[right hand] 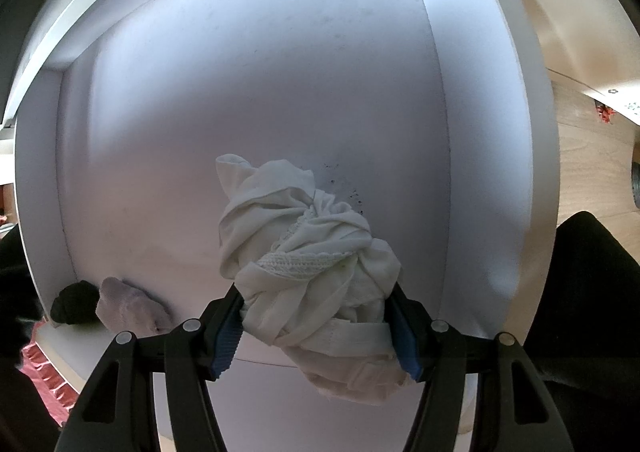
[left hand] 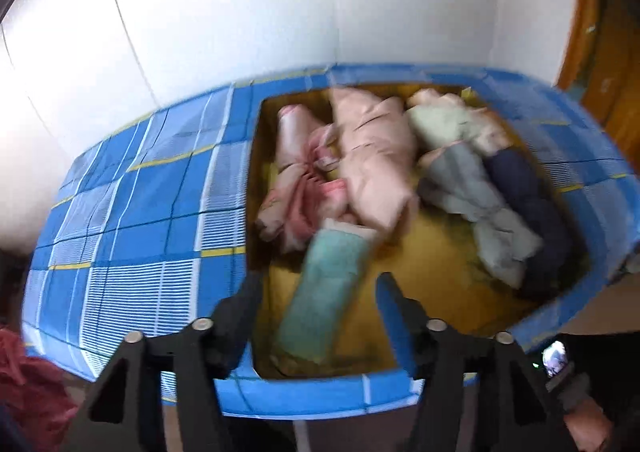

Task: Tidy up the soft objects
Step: 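Move the left tool back into the shelf toward the grey knit item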

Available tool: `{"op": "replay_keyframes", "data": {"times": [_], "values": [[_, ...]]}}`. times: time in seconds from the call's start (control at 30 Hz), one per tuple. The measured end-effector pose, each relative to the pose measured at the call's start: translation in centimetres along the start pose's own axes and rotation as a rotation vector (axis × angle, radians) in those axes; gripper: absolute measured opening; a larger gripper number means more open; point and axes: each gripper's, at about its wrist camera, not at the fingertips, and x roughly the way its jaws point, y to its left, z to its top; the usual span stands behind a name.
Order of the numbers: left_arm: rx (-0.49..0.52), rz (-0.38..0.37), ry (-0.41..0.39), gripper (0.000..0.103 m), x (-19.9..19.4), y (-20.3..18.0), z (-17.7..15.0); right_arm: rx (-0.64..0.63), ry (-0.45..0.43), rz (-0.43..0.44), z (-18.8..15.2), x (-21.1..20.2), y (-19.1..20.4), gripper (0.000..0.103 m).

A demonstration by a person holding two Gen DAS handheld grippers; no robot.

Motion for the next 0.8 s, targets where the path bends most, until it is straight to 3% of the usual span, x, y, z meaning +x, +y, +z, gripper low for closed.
{"op": "replay_keyframes", "data": {"times": [0.13,0.27,0.4,0.53,0.6,0.7,0.8], "values": [[0.079,-0.102,-0.09,0.074,-2.7,-1.6,-3.2,-0.001,0.0,-0.002,0.0,0.0,0.0,0.064],[0.155,-0.215,-0.053,0.083,-2.9,-3.8,-7.2,-0.003,0.001,-0.007,0.0,0.0,0.2,0.064],[0.282,-0.284,0.139,0.088,0.1,-7.0,-11.3,-0.005,0.003,-0.011,0.0,0.0,0.4,0.064],[0.434,-0.269,0.403,0.087,5.3,-10.7,-16.0,-0.006,0.006,-0.007,0.0,0.1,0.5,0.064],[0.473,-0.252,0.472,0.087,7.5,-12.0,-17.9,-0.008,0.008,-0.005,0.1,0.1,0.5,0.064],[0.469,-0.26,0.611,0.087,10.9,-13.7,-20.4,-0.008,0.011,0.0,0.1,0.2,0.5,0.064],[0.389,-0.31,0.775,0.087,14.1,-15.4,-22.4,-0.002,0.017,0.012,0.2,0.4,0.2,0.064]]}}
